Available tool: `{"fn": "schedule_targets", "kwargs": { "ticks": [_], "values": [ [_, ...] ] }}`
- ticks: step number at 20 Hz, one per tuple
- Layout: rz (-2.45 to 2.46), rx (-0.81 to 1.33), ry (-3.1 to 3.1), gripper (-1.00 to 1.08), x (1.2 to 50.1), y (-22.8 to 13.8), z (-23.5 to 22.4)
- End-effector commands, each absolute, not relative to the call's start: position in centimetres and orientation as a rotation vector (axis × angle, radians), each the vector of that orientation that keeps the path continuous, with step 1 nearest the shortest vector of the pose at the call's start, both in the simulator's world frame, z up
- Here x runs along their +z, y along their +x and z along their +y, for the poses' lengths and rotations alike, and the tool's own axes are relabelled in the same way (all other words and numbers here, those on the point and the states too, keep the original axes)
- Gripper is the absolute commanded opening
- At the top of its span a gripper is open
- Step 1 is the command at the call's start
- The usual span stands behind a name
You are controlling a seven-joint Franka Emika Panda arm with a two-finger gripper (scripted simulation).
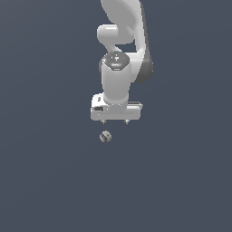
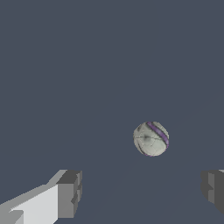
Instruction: Pick up the object and move it to a goal position.
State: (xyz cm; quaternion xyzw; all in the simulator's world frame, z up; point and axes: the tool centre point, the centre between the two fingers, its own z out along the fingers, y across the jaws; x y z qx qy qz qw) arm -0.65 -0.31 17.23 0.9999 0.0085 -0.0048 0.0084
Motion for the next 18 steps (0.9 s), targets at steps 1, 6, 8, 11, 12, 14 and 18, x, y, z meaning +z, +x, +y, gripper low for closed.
{"fn": "schedule_targets", "kwargs": {
  "ticks": [1, 6, 8, 11, 12, 14, 18],
  "values": [
    [0.027, -0.015, 3.125, 1.00, 17.2, -0.6, -0.3],
    [0.030, -0.025, 3.128, 1.00, 17.5, -0.9, -0.8],
    [0.031, -0.033, 3.130, 1.00, 17.6, -1.1, -1.1],
    [0.026, -0.039, 3.132, 1.00, 17.9, -1.3, -1.3],
    [0.025, -0.040, 3.133, 1.00, 17.9, -1.3, -1.3],
    [0.026, -0.039, 3.132, 1.00, 17.8, -1.3, -1.3],
    [0.049, -0.038, 3.132, 1.00, 17.6, -1.2, -1.4]
  ]
}}
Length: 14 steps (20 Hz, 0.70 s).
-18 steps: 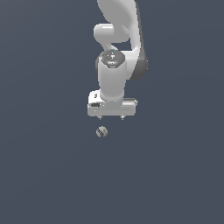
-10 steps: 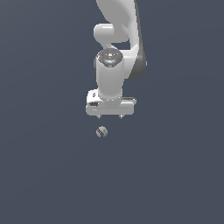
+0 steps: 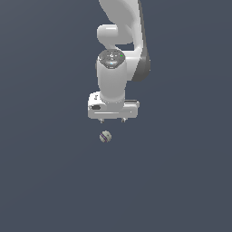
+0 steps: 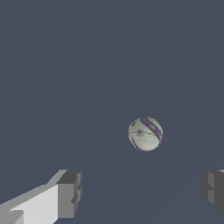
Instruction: Pick up the object and move it to a goal position.
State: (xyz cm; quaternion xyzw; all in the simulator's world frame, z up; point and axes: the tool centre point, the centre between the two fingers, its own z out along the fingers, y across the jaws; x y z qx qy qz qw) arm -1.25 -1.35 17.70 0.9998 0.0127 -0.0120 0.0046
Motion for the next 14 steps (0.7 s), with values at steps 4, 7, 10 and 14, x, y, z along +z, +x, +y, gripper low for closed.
{"fn": "schedule_targets", "kwargs": {
  "ticks": [4, 7, 10, 14],
  "values": [
    [0.101, -0.036, 3.130, 1.00, 17.0, -1.2, -1.7],
    [0.160, -0.034, 3.128, 1.00, 16.4, -1.1, -2.0],
    [0.236, -0.032, 3.123, 1.00, 15.6, -1.1, -2.5],
    [0.364, -0.027, 3.111, 1.00, 14.3, -1.0, -3.2]
  ]
}}
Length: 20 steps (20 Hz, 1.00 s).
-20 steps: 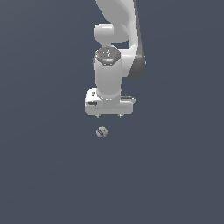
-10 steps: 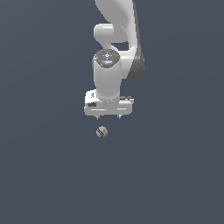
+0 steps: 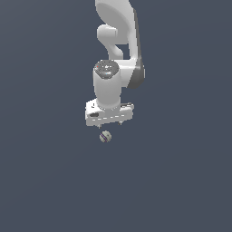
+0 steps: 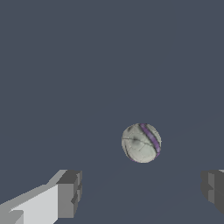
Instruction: Pick up the object and move it to a goal position.
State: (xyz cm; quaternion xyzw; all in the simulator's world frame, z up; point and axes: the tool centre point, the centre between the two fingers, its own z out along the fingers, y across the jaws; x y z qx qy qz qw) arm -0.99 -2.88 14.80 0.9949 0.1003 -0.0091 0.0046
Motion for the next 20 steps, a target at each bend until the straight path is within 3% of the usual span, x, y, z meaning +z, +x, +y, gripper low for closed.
{"fn": "schedule_targets", "kwargs": {
  "ticks": [1, 20],
  "values": [
    [0.400, -0.026, 3.107, 1.00, 13.9, -1.0, -3.3],
    [0.875, -0.001, 3.017, 1.00, 8.8, -1.0, -5.7]
  ]
}}
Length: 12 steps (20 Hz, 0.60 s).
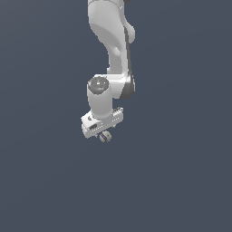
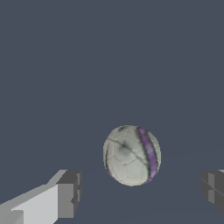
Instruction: Pick up the object and move it to a goal position.
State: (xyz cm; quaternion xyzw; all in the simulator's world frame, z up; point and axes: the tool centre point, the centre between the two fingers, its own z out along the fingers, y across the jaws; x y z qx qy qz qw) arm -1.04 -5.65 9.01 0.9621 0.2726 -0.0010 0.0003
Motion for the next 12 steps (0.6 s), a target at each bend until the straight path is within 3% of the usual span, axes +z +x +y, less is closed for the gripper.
{"fn": "schedule_targets", "kwargs": {
  "ticks": [1, 12],
  "values": [
    [0.881, -0.001, 3.015, 1.00, 8.8, -1.0, -5.7],
    [0.885, -0.001, 3.014, 1.00, 6.9, -1.1, -5.8]
  ]
}}
